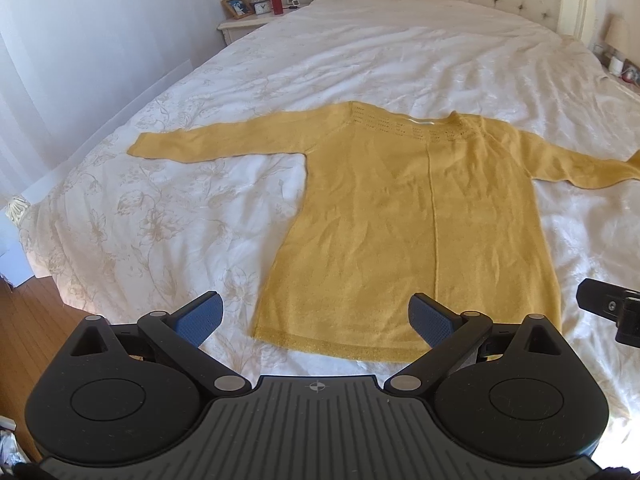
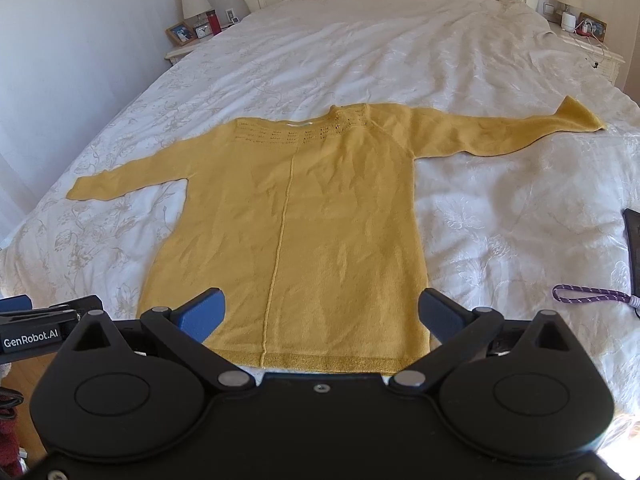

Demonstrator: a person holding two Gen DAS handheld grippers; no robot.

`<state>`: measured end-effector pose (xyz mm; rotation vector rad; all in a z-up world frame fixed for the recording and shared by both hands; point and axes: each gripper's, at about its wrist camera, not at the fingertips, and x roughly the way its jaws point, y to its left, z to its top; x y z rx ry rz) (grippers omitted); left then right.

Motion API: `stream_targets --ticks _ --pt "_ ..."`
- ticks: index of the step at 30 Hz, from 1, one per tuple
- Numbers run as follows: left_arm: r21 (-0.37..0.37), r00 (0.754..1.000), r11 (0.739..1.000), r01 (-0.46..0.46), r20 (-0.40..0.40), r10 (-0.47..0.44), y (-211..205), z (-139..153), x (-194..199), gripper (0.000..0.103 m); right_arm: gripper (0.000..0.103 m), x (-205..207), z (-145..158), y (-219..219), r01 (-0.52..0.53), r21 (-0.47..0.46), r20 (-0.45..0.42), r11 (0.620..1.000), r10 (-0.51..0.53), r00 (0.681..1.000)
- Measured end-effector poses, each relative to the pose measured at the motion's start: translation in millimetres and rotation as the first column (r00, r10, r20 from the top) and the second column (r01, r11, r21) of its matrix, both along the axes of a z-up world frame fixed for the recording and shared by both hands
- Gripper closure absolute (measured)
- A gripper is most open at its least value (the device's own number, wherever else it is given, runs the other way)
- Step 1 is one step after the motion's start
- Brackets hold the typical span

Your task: Fold small clothes

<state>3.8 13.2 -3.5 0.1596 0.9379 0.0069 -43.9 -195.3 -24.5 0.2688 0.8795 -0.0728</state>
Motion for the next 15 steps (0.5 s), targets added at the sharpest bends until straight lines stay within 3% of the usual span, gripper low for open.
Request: stream_targets --ticks 15 --pt "0.012 0.999 1.0 0.002 -0.034 -0.002 -0.9 -7.2 9.5 0.003 0.001 8.5 -8.7 3.7 -0.005 0.01 -0.038 1.0 0.005 0.999"
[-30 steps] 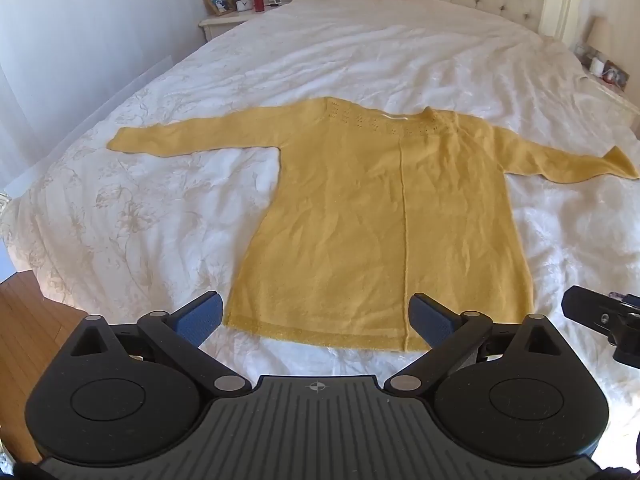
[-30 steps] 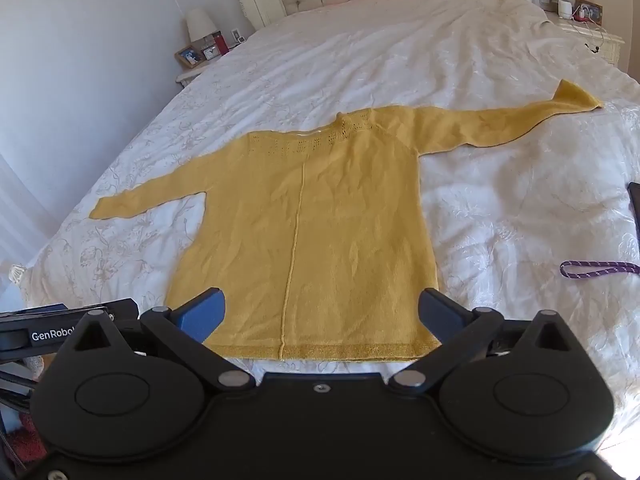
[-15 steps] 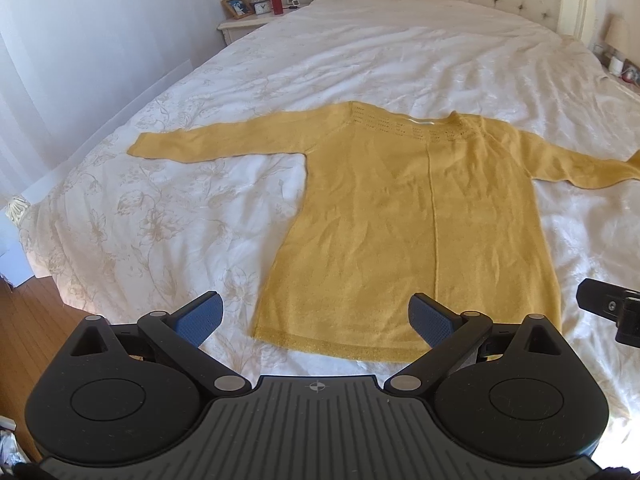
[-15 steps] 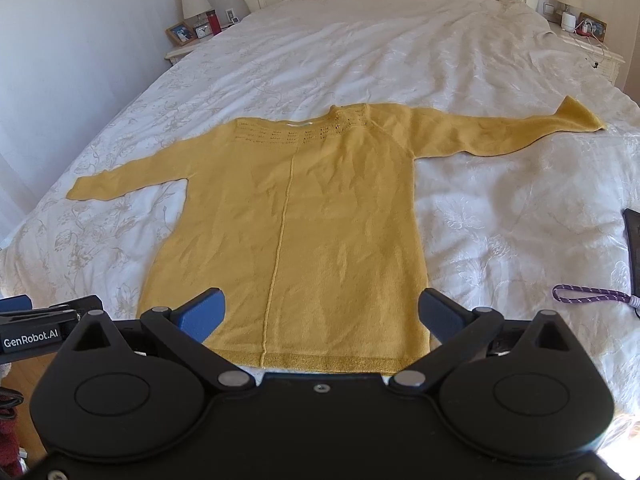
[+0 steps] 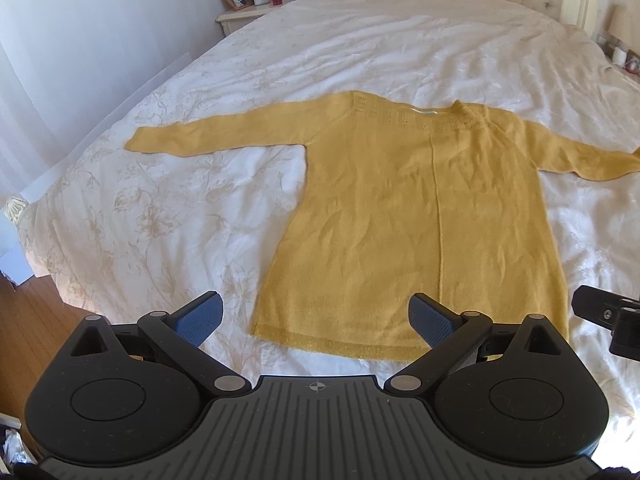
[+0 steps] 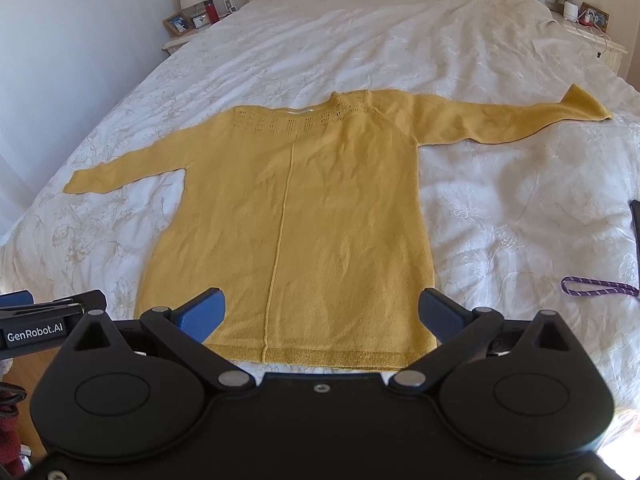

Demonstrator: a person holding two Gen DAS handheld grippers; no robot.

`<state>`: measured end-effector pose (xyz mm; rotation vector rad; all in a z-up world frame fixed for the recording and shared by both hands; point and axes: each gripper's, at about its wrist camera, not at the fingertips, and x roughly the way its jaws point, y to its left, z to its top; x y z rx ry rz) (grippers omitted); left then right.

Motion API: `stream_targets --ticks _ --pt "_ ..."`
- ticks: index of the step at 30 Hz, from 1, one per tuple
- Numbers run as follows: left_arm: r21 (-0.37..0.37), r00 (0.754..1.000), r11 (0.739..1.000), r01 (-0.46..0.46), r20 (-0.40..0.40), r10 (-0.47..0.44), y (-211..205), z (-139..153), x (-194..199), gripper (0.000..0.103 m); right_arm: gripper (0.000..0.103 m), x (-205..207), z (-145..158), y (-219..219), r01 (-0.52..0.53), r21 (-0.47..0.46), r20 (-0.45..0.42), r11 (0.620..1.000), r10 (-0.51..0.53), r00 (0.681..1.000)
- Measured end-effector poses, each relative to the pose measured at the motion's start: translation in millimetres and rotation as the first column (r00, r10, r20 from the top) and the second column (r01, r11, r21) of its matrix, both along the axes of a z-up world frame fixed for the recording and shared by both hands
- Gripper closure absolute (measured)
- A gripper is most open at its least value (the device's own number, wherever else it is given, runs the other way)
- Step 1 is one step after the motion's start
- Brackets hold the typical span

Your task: Fold small clothes

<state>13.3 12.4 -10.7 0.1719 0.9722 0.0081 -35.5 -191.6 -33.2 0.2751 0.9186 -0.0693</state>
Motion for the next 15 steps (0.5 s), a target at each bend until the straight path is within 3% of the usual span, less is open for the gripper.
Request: stream_targets --ticks 15 --pt "-0.002 0.999 1.0 -0.003 -0.034 0.003 -1.3 -6.6 4.8 0.003 0.001 2.8 -5.7 0.5 -0.003 0.005 -0.016 1.0 0.003 1.0"
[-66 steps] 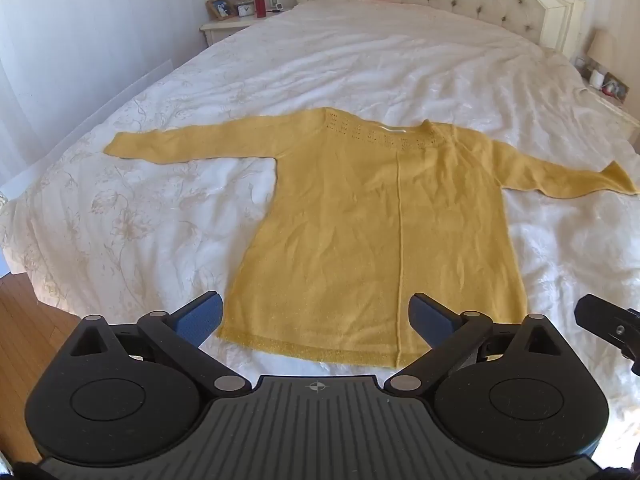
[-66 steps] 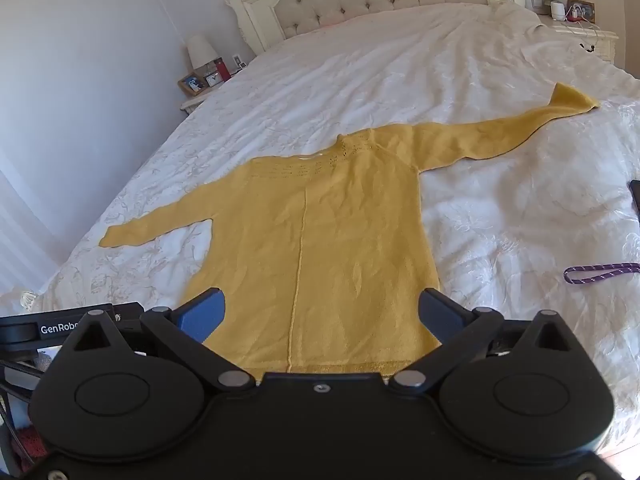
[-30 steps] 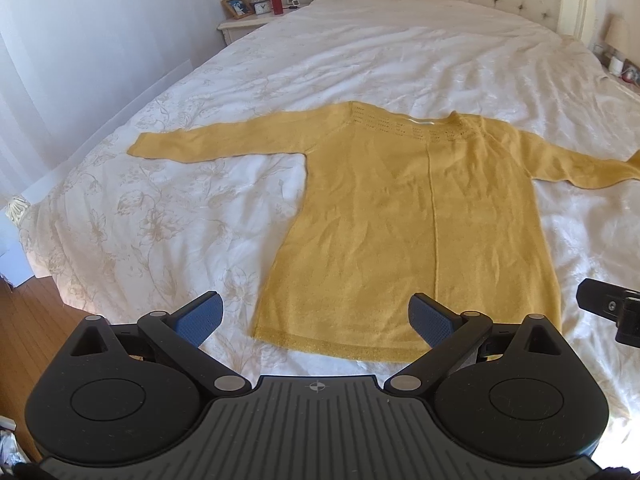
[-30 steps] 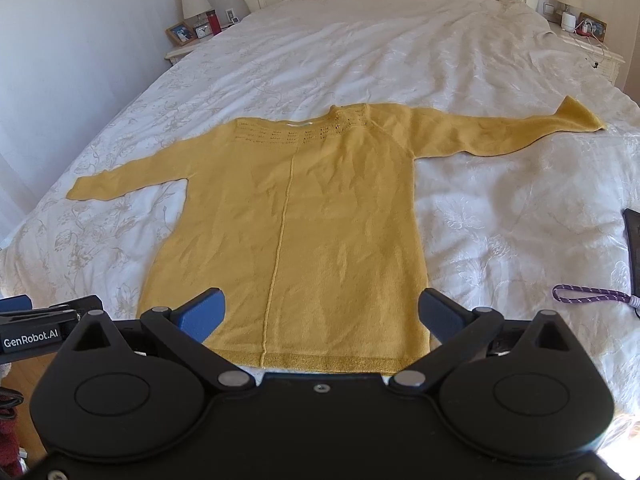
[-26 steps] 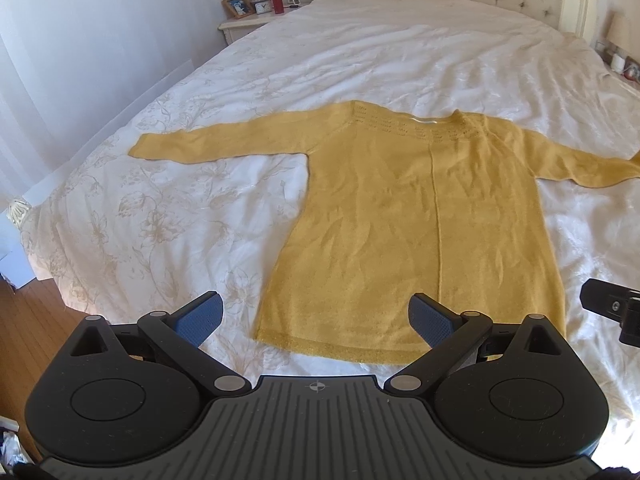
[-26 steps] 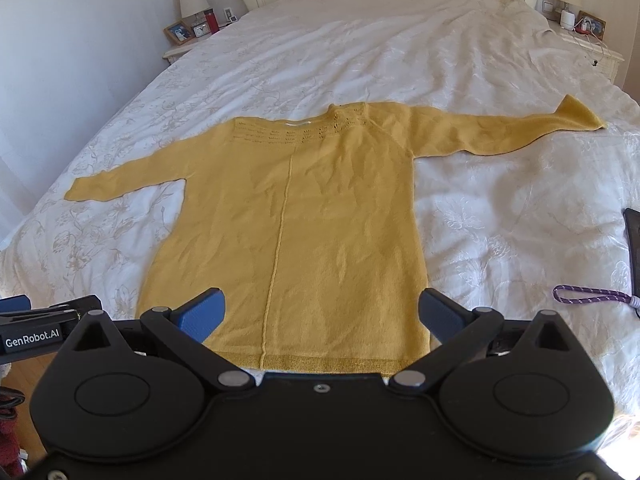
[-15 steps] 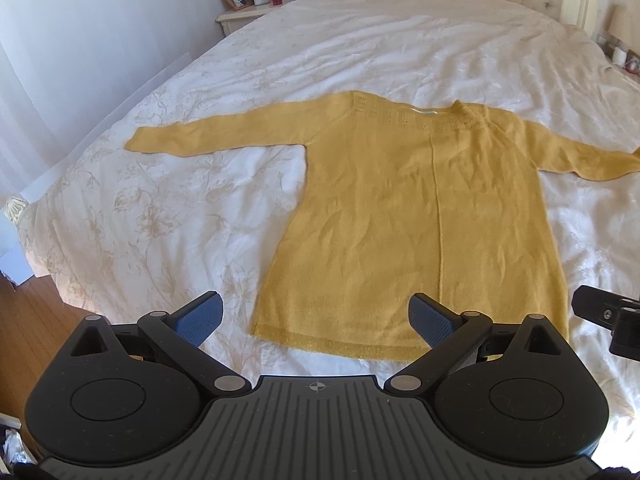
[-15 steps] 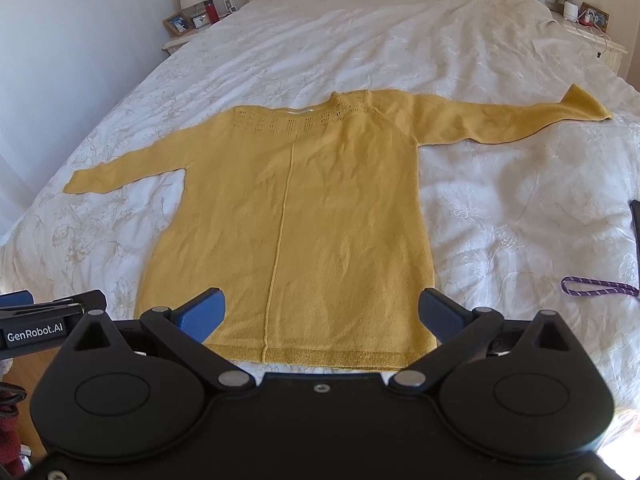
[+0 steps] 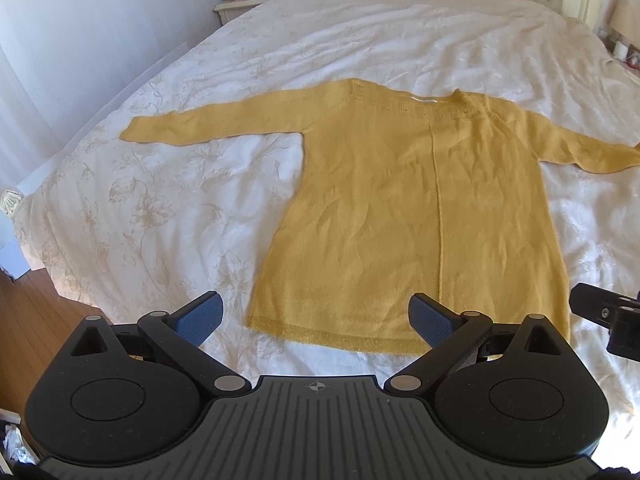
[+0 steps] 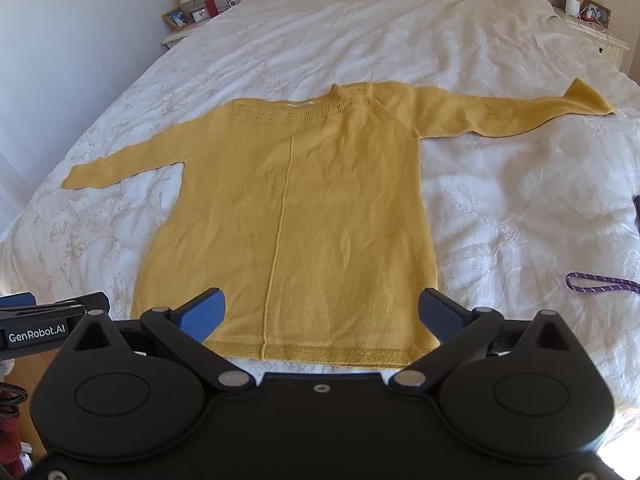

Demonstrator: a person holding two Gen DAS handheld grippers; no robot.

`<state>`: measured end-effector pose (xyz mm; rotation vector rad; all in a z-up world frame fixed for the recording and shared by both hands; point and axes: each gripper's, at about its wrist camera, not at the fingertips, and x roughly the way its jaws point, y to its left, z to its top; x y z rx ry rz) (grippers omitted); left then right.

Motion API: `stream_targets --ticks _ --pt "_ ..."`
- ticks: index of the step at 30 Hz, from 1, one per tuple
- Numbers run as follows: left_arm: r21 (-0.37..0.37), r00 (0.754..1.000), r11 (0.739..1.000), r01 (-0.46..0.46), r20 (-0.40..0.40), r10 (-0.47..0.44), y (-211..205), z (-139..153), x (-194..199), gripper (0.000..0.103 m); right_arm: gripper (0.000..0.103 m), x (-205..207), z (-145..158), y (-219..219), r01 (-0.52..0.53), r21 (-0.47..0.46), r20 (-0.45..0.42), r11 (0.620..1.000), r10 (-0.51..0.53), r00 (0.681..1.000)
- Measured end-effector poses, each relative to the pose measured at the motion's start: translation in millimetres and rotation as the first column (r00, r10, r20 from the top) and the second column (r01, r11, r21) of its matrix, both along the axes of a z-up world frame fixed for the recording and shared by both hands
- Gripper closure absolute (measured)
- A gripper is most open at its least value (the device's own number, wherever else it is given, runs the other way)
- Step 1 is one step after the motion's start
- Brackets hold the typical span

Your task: Fold small clothes

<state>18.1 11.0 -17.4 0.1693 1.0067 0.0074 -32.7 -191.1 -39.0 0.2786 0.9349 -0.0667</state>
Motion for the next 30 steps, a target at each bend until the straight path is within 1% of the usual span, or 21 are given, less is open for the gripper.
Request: stream_targets --ticks 17,24,30 --pt "-0.004 0.999 1.0 -0.002 -0.035 0.002 1 -10 12 0.003 0.001 8 -12 0 0.014 0.026 -0.04 1.0 -0.013 0.999" --pt "-0.003 0.998 1.0 0.005 -0.063 -0.005 3 -19 29 0.003 0.001 22 -20 2 0.019 0.029 -0.066 0.999 -0.017 0.998" --pt "-0.002 0.995 1.0 0.022 -0.093 -0.022 1 -27 54 0.004 0.001 42 -28 0 0.028 0.029 -0.098 0.999 -0.025 0.995"
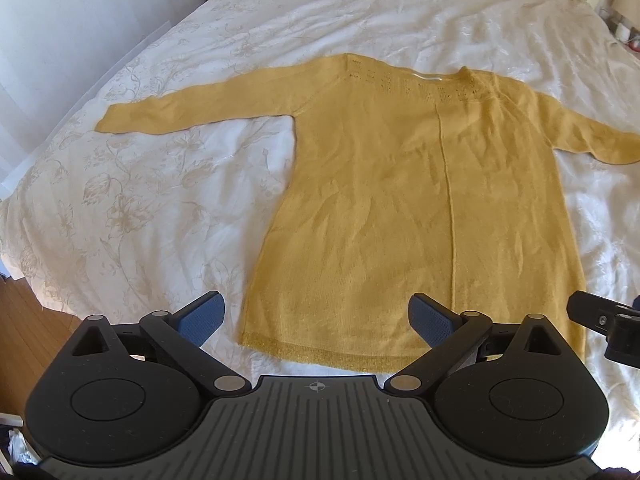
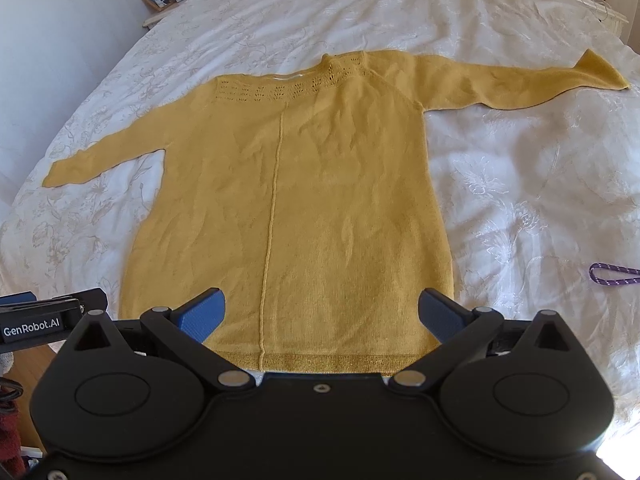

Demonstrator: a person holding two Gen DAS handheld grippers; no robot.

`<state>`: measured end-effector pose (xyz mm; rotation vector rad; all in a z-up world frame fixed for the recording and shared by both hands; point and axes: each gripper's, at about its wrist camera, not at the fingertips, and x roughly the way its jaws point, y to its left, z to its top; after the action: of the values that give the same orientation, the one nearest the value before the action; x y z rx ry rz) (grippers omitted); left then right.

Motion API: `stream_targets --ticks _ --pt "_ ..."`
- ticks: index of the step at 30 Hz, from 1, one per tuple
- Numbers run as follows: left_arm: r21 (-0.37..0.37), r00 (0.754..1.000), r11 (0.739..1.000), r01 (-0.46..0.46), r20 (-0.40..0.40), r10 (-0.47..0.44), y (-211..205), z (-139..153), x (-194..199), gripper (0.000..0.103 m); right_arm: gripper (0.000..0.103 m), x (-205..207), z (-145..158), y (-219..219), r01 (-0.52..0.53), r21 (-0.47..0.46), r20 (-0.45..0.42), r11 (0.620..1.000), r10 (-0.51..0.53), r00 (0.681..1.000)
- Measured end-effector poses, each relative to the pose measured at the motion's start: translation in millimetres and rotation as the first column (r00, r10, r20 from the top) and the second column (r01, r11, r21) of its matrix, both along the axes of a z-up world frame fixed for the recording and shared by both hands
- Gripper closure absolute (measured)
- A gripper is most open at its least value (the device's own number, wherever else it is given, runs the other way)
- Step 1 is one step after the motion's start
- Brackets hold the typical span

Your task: Fold small clothes

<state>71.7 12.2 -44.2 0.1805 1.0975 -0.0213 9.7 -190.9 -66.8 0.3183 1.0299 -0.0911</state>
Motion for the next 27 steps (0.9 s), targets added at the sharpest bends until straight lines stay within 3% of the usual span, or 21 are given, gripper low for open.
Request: stream_targets --ticks 2,10,14,19,24,27 --pt "0.002 1.0 1.0 0.01 -0.005 -0.01 -1 -2 9 0.013 0.001 9 -2 -1 0.003 0.002 -0.006 1.0 -0.003 1.0" --pt "-0.021 0.997 0.997 0.07 0.016 -0.07 -11 -5 55 0.014 0.001 54 1 -10 -0.003 -0.04 0.022 0.999 0.004 1.0" --pt "-0.051 0.997 0.995 0.08 0.018 -0.079 -16 -6 78 0.019 0.001 76 7 -14 -0.005 -0.122 0.041 0.992 0.01 0.999" --pt "-0.064 0.996 0.994 0.09 0.033 -0.088 -22 -2 104 0.025 0.001 96 19 -26 0.071 -0.233 0.092 0.97 -0.05 0.994" --pt "-0.091 0.996 0.993 0.079 0.037 -0.076 -28 1 122 0.033 0.001 115 29 -50 0.186 -0.347 0.111 0.919 -0.157 0.981" --pt "-0.099 0.996 0.993 0.068 0.058 -0.062 -35 4 129 0.034 0.009 124 30 -74 0.18 -0.335 0.12 0.925 -0.147 0.982"
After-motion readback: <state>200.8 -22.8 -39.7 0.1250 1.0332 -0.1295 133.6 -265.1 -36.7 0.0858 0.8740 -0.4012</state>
